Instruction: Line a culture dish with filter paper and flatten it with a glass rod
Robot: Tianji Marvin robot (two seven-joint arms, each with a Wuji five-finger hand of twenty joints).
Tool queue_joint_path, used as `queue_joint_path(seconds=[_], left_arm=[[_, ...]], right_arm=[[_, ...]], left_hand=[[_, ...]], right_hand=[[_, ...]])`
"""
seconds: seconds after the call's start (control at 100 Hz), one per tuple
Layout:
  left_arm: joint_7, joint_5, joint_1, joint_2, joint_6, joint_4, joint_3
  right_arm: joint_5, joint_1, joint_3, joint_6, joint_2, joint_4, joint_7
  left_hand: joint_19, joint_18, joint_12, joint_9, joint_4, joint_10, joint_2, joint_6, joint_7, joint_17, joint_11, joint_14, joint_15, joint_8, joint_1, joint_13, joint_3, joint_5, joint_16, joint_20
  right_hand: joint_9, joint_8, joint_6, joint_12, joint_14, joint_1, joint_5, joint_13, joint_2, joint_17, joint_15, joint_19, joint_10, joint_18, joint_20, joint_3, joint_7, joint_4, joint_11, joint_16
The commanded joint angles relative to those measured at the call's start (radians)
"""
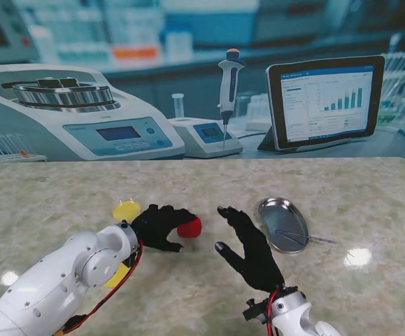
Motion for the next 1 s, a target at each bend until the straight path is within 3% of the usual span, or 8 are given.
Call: queue_joint_path(seconds=[0.0, 0.03, 0.08, 0.24, 0.37, 0.56, 0.74, 0.99], left_arm=[[0.006, 0.004, -0.020, -0.008, 0.003, 0.021, 0.005], [0.011, 0.004, -0.030, -0.009, 0.004, 0.031, 0.014], [0.019, 0.008, -0.043, -0.010, 0.012, 0.044, 0.026], [0.024, 0.011, -0.078, -0.012, 0.042, 0.073, 0.059], [0.027, 0.008, -0.113, -0.013, 0.058, 0.103, 0.097], [0.038, 0.007, -0.177, -0.017, 0.091, 0.159, 0.176], [0.068, -0.004, -0.232, -0.023, 0.103, 0.223, 0.240], [0.084, -0.019, -0.243, -0.028, 0.118, 0.246, 0.258]], right_arm=[[0.002, -0.009, -0.002, 0.004, -0.004, -0.006, 0.001], [0.002, -0.009, -0.001, 0.004, -0.004, -0.006, 0.000], [0.003, -0.009, -0.001, 0.005, -0.005, -0.006, -0.001], [0.004, -0.010, 0.001, 0.006, -0.005, -0.006, -0.001], [0.002, -0.010, 0.001, 0.006, -0.004, -0.007, -0.001], [0.002, -0.012, 0.003, 0.008, -0.005, -0.007, -0.003], [0.002, -0.014, 0.005, 0.009, -0.005, -0.007, -0.003], [0.003, -0.013, 0.005, 0.007, -0.005, -0.007, -0.002]], left_hand=[[-0.041, -0.015, -0.018, -0.041, -0.021, -0.015, -0.019, -0.041, -0.032, -0.011, -0.038, -0.019, -0.023, -0.019, -0.025, -0.009, 0.039, -0.018, -0.013, -0.028], [-0.049, -0.017, -0.013, -0.046, -0.022, -0.002, -0.018, -0.074, -0.027, -0.015, -0.059, -0.026, -0.036, -0.014, -0.024, -0.026, 0.043, -0.019, -0.019, -0.030], [-0.055, -0.020, -0.009, -0.051, -0.023, 0.023, -0.012, -0.076, -0.019, -0.022, -0.066, -0.028, -0.039, -0.008, -0.026, -0.034, 0.040, -0.012, -0.019, -0.030], [-0.071, -0.017, 0.009, -0.050, -0.027, 0.034, -0.023, 0.018, 0.050, -0.025, -0.066, -0.031, -0.033, 0.030, -0.048, -0.041, 0.001, 0.001, -0.002, -0.025], [-0.084, -0.020, 0.005, -0.050, -0.078, 0.033, -0.124, 0.040, 0.056, -0.025, -0.074, -0.034, -0.036, -0.054, -0.248, -0.047, 0.294, -0.004, 0.002, -0.013], [-0.096, -0.024, -0.066, -0.055, -0.110, 0.058, -0.177, 0.082, -0.032, -0.029, -0.097, -0.039, -0.041, -0.100, -0.375, -0.060, 0.467, -0.020, 0.003, -0.008], [-0.102, -0.039, -0.126, -0.053, -0.105, 0.014, -0.155, -0.107, -0.044, -0.031, -0.105, -0.041, -0.049, -0.130, -0.335, -0.063, 0.418, -0.018, 0.008, -0.001], [-0.099, -0.040, -0.118, -0.052, -0.102, 0.010, -0.151, -0.104, -0.040, -0.029, -0.098, -0.042, -0.042, -0.128, -0.320, -0.062, 0.391, -0.017, 0.015, 0.005]], right_hand=[[-0.018, 0.009, -0.027, -0.003, -0.042, 0.026, -0.008, -0.002, 0.014, -0.012, 0.013, 0.008, -0.037, -0.028, -0.010, -0.021, -0.003, -0.006, 0.007, 0.014], [-0.018, 0.010, -0.026, -0.003, -0.042, 0.026, -0.008, -0.002, 0.014, -0.012, 0.013, 0.008, -0.036, -0.028, -0.010, -0.021, -0.003, -0.006, 0.007, 0.014], [-0.019, 0.010, -0.026, -0.003, -0.042, 0.026, -0.008, -0.002, 0.013, -0.012, 0.013, 0.008, -0.037, -0.027, -0.010, -0.021, -0.003, -0.006, 0.007, 0.014], [-0.018, 0.011, -0.026, -0.003, -0.042, 0.027, -0.008, -0.002, 0.014, -0.012, 0.013, 0.008, -0.036, -0.028, -0.010, -0.020, -0.003, -0.006, 0.007, 0.014], [-0.018, 0.012, -0.027, -0.003, -0.041, 0.027, -0.008, -0.002, 0.014, -0.012, 0.013, 0.008, -0.034, -0.027, -0.010, -0.021, -0.003, -0.006, 0.007, 0.014], [-0.018, 0.013, -0.028, -0.003, -0.042, 0.028, -0.008, -0.002, 0.015, -0.012, 0.014, 0.009, -0.036, -0.027, -0.009, -0.021, -0.003, -0.005, 0.007, 0.014], [-0.019, 0.013, -0.027, -0.004, -0.043, 0.029, -0.008, -0.002, 0.014, -0.012, 0.014, 0.009, -0.035, -0.027, -0.009, -0.021, -0.004, -0.005, 0.007, 0.014], [-0.019, 0.014, -0.028, -0.004, -0.042, 0.030, -0.008, -0.003, 0.014, -0.012, 0.013, 0.009, -0.036, -0.028, -0.009, -0.021, -0.004, -0.004, 0.007, 0.013]])
